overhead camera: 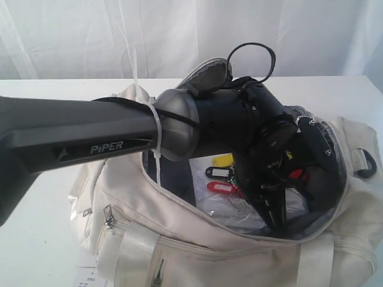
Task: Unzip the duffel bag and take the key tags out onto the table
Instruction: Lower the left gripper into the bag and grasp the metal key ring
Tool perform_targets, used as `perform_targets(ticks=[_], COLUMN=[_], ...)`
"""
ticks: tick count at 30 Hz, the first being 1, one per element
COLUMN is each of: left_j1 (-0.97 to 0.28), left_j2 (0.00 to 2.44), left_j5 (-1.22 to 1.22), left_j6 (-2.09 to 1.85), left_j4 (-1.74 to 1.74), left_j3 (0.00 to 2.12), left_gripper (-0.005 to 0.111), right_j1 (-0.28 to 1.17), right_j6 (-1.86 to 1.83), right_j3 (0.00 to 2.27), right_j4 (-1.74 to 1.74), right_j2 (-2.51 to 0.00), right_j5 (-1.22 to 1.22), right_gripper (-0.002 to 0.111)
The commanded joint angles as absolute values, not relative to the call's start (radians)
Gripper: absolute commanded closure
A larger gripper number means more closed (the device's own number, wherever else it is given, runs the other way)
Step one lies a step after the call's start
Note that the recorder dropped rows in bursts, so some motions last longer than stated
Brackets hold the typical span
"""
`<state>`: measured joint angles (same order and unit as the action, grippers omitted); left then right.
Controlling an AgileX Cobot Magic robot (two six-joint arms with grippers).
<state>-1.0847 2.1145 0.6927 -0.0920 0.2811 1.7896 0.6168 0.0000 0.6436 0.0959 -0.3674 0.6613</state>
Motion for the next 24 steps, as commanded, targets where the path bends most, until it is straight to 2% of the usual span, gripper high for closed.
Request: perform_targets(ticks=[1, 8, 15, 24], left_j1=[-1.079, -1.079, -1.079, -1.079], left_j2=[2.128, 2.118, 2.101, 2.105], left_j5=[0.820, 0.951, 0.965, 0.812], left_j6=[-0.082, -0.082, -0.082, 0.032], left_j4=[0.302, 0.307, 0.307, 0.298], left_j3=[1.787, 1.882, 1.955, 1.961], left_gripper=[0.105, 0.107, 0.107, 0.107], right_j1=[0.618, 0.618, 0.618, 0.618], right_j6=[0.005, 0.005, 0.005, 0.000], right_j3=[0.637, 0.637, 0.637, 0.637], right_j4=[0.097, 0.097, 0.097, 0.097], right_j2=[-0.363, -0.363, -0.363, -0.363], right_j5=[0.660, 0.660, 0.660, 0.664], right_gripper=[0.108, 0.108, 0.108, 0.108])
